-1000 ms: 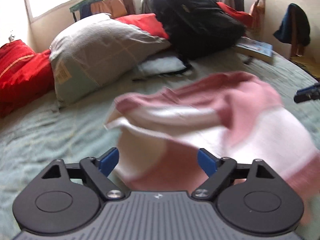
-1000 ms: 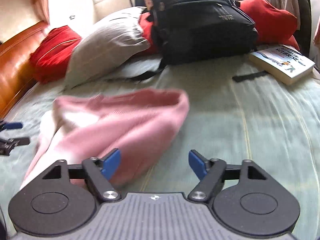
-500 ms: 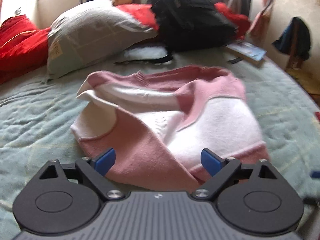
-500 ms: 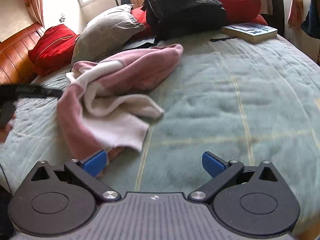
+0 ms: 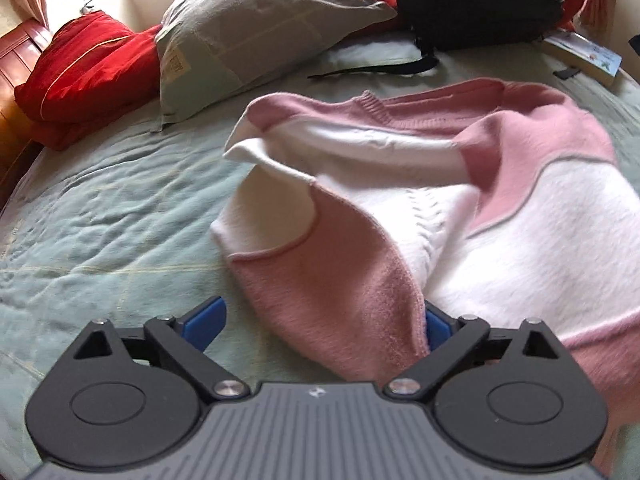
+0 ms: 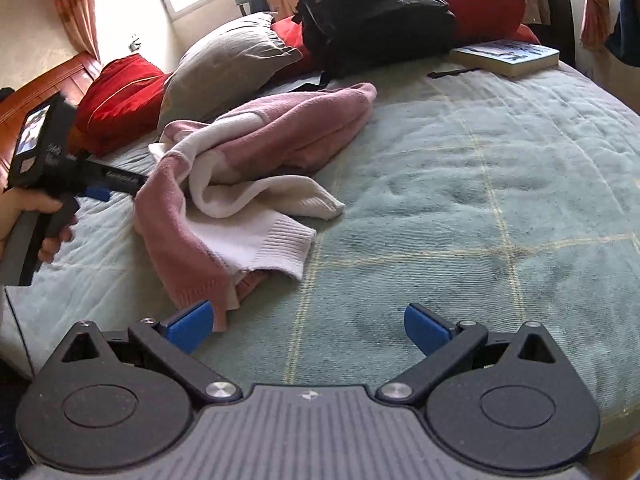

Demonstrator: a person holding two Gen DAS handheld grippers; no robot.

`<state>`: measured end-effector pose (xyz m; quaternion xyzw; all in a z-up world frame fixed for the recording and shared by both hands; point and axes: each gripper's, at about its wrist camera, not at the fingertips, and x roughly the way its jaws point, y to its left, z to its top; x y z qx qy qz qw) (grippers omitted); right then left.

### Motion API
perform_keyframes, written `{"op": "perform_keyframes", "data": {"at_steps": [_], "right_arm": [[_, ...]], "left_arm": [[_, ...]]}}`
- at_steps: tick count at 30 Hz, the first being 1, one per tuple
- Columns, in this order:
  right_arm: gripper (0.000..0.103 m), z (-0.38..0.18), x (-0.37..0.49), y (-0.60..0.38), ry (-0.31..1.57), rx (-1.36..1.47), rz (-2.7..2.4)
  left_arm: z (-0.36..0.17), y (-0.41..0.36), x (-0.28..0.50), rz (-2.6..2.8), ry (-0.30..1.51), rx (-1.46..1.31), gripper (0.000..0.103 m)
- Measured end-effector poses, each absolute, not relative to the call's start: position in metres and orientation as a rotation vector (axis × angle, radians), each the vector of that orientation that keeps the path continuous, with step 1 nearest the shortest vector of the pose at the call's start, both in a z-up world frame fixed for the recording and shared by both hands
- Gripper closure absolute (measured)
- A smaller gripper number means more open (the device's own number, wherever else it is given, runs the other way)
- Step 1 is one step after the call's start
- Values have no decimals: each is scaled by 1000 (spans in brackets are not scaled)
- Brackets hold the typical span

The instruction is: Fold clothes

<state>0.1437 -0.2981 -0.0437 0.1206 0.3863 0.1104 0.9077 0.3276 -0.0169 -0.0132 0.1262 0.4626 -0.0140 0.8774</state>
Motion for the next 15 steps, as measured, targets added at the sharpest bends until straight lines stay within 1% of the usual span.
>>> {"op": "perform_keyframes", "data": {"at_steps": [6, 10, 15], "right_arm": [[0, -50, 149, -296, 812, 255, 240], [0, -52, 149, -301, 816, 257, 229], [0, -57, 153, -307, 821, 293, 211]], "left_arm": [[-17, -27, 325, -48, 998, 333, 5], [-6, -15, 313, -89, 993, 340, 5], [-17, -14, 315, -67, 1006, 350, 5]]}}
